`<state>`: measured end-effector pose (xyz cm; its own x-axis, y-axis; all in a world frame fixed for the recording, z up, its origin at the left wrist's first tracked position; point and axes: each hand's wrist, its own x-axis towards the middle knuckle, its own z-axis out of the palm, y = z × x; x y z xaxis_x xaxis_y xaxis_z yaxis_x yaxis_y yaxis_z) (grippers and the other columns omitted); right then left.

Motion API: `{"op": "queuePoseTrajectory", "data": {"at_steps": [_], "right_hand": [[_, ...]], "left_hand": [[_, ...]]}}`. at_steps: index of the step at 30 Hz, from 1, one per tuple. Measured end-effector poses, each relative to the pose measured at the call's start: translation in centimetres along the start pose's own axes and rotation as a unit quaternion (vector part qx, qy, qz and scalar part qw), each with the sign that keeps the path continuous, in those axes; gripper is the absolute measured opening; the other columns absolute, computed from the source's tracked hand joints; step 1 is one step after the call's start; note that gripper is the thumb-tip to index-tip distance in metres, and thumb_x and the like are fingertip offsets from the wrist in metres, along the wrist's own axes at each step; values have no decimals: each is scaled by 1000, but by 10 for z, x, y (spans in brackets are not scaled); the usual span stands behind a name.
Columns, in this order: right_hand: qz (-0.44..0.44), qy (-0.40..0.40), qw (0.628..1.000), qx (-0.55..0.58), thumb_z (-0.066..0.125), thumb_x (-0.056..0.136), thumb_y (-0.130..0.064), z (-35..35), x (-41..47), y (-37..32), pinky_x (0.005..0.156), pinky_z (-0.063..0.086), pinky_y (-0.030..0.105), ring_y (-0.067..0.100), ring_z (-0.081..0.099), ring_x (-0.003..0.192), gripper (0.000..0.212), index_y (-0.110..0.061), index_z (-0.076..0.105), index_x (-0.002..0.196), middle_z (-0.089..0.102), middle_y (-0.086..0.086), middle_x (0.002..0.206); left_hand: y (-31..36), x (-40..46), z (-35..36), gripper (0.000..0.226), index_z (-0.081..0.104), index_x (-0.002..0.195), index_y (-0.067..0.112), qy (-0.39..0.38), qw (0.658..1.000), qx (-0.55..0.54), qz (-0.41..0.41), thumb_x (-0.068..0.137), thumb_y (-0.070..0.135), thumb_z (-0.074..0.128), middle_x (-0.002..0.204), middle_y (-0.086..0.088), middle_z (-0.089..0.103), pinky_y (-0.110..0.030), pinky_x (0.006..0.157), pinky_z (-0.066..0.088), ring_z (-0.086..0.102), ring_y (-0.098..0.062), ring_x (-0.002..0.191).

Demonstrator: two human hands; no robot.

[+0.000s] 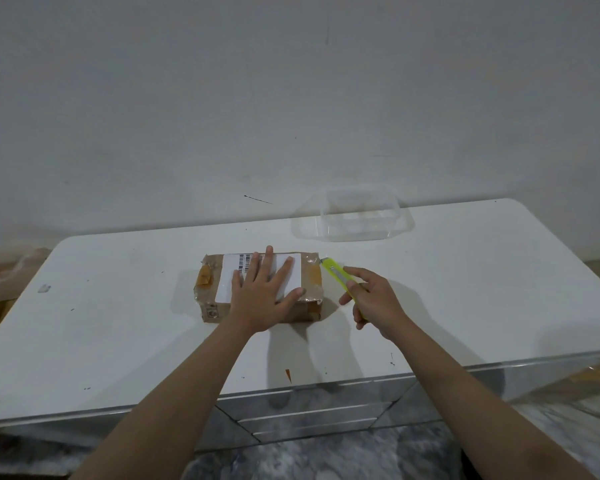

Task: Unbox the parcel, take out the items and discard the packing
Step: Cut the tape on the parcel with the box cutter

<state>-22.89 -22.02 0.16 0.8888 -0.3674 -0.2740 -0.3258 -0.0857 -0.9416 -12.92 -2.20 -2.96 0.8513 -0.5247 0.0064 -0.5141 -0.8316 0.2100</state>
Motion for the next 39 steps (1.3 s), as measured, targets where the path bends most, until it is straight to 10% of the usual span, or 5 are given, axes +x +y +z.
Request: {"op": "queuePoseTrajectory", "data": {"at_steps": [39], "right_hand": [[-15, -32, 999, -11, 47, 96, -11, -10, -10, 7, 36, 29, 19, 15, 34, 35, 32, -26, 60, 121, 59, 8, 67]], "left_hand": [[3, 3, 3, 84, 3, 146, 45, -9, 999, 8, -31, 70, 81, 0, 159, 1, -11, -61, 112, 4, -8, -26, 146]]}}
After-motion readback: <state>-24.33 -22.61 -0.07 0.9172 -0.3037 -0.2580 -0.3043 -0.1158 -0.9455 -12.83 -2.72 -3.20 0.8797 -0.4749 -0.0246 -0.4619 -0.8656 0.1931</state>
